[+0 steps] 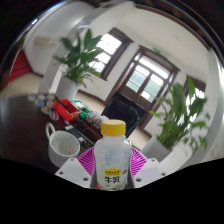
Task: Pour water
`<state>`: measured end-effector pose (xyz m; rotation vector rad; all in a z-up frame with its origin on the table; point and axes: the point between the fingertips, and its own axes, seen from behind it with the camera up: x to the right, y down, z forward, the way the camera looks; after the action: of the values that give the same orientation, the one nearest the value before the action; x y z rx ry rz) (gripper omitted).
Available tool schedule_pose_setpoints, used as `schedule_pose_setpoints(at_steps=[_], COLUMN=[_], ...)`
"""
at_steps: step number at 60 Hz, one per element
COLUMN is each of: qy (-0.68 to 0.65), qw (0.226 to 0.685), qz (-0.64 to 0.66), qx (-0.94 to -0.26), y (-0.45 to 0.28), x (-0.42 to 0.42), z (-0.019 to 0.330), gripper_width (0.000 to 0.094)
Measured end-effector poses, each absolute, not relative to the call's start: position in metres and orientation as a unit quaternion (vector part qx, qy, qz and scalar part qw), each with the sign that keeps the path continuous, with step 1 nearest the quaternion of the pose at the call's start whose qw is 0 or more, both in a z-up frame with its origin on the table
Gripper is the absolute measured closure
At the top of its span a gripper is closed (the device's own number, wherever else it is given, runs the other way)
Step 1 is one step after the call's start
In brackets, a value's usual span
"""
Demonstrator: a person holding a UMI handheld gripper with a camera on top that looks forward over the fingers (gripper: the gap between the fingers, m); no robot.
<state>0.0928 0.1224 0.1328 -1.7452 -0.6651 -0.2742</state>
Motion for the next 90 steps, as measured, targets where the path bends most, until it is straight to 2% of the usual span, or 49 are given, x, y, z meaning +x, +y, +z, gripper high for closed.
schedule_pose_setpoints(at_steps=[14,28,32,41,54,56,57,59,60,61,71,90], qy=[-0.15,-0.135,-0.123,-0.108,-0.099,-0.092,-0.089,-0.088,-0.088,-0.088,-0.046,0.029], qw=[0.595,0.615,0.637,0.642,0.63,0.619,0.615,0.612,0.612,0.61,0.589,0.557], qz=[0.055,0.08,0.079,0.081,0.078,0.079,0.08,0.083,0.083,0.081,0.038,0.036], qx=[-0.788,-0.773,-0.757,-0.755,-0.766,-0.776,-0.779,-0.781,-0.782,-0.783,-0.806,-0.829], y=[0.129,0.132,0.132,0.128,0.126,0.123,0.121,0.116,0.113,0.11,0.042,-0.101], x=[0.105,0.106,0.11,0.113,0.115,0.115,0.115,0.114,0.114,0.115,0.137,0.136], z=[0.111,0.085,0.087,0.087,0.086,0.08,0.079,0.079,0.08,0.08,0.074,0.091], gripper_width=[0.0517,0.0501,0.0512,0.0501,0.0354,0.0286,0.022,0.0169,0.0121,0.0142,0.0125,0.0113])
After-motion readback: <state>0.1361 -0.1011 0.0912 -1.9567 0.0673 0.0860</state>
